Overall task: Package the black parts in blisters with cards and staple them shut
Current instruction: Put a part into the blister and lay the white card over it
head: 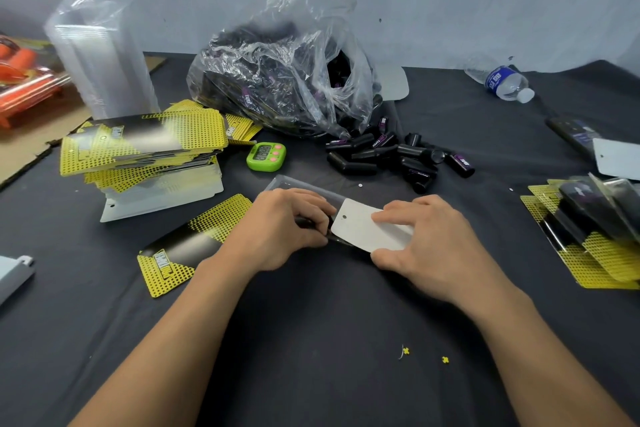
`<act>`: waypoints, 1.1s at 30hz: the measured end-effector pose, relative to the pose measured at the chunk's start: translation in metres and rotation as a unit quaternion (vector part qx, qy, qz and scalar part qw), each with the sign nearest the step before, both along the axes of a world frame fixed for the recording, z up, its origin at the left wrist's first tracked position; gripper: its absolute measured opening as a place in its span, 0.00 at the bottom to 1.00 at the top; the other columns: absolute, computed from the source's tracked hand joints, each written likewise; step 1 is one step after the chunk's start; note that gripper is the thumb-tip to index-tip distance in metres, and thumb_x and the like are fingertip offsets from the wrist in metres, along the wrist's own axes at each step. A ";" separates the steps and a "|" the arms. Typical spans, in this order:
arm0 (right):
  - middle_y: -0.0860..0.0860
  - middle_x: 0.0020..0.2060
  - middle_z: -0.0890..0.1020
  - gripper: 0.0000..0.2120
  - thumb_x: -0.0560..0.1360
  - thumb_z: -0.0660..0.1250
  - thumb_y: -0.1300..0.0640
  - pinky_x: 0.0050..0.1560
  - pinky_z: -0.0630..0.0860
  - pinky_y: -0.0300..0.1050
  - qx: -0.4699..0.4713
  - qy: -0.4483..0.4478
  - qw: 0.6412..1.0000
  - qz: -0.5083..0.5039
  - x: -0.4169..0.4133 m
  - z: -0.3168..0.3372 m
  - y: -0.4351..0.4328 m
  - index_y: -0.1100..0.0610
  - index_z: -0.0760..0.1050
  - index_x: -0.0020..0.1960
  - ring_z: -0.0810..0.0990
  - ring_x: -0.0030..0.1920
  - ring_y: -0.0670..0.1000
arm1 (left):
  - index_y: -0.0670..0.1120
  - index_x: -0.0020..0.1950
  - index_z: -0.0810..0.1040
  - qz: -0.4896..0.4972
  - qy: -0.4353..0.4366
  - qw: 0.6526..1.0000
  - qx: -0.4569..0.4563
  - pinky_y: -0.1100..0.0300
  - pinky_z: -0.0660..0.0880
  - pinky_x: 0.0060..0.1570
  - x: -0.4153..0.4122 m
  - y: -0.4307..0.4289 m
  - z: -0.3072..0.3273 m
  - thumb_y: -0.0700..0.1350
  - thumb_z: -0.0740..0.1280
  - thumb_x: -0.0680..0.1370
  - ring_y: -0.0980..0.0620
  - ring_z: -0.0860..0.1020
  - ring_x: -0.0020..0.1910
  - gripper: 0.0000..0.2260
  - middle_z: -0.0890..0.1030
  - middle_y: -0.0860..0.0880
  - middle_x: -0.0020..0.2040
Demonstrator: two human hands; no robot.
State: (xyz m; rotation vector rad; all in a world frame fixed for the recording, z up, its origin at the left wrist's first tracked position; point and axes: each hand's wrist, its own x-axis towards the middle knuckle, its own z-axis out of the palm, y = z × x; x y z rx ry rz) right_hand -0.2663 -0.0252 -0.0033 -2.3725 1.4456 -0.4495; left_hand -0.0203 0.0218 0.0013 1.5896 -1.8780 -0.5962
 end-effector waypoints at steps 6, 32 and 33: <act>0.32 0.62 0.77 0.28 0.64 0.73 0.38 0.61 0.75 0.48 -0.015 0.012 1.000 0.000 0.002 0.001 0.006 0.36 0.78 0.65 0.66 0.63 0.41 | 0.46 0.34 0.81 -0.049 -0.016 0.998 0.029 0.71 0.70 0.59 0.009 -0.004 0.004 0.35 0.79 0.68 0.63 0.79 0.58 0.10 0.84 0.64 0.51; 0.36 0.64 0.80 0.16 0.63 0.78 0.44 0.60 0.59 0.44 -0.083 0.098 0.992 -0.009 -0.003 0.023 0.019 0.37 0.86 0.50 0.70 0.63 0.48 | 0.54 0.37 0.85 -0.010 -0.076 0.995 -0.069 0.80 0.64 0.58 -0.006 0.002 0.000 0.39 0.80 0.67 0.71 0.74 0.61 0.10 0.85 0.62 0.53; 0.36 0.64 0.80 0.15 0.63 0.78 0.44 0.60 0.59 0.43 -0.083 0.100 0.991 -0.010 -0.003 0.024 0.020 0.37 0.86 0.50 0.70 0.63 0.48 | 0.54 0.37 0.85 -0.011 -0.076 0.995 -0.064 0.80 0.63 0.58 -0.006 0.002 0.000 0.39 0.80 0.67 0.71 0.74 0.62 0.10 0.85 0.62 0.53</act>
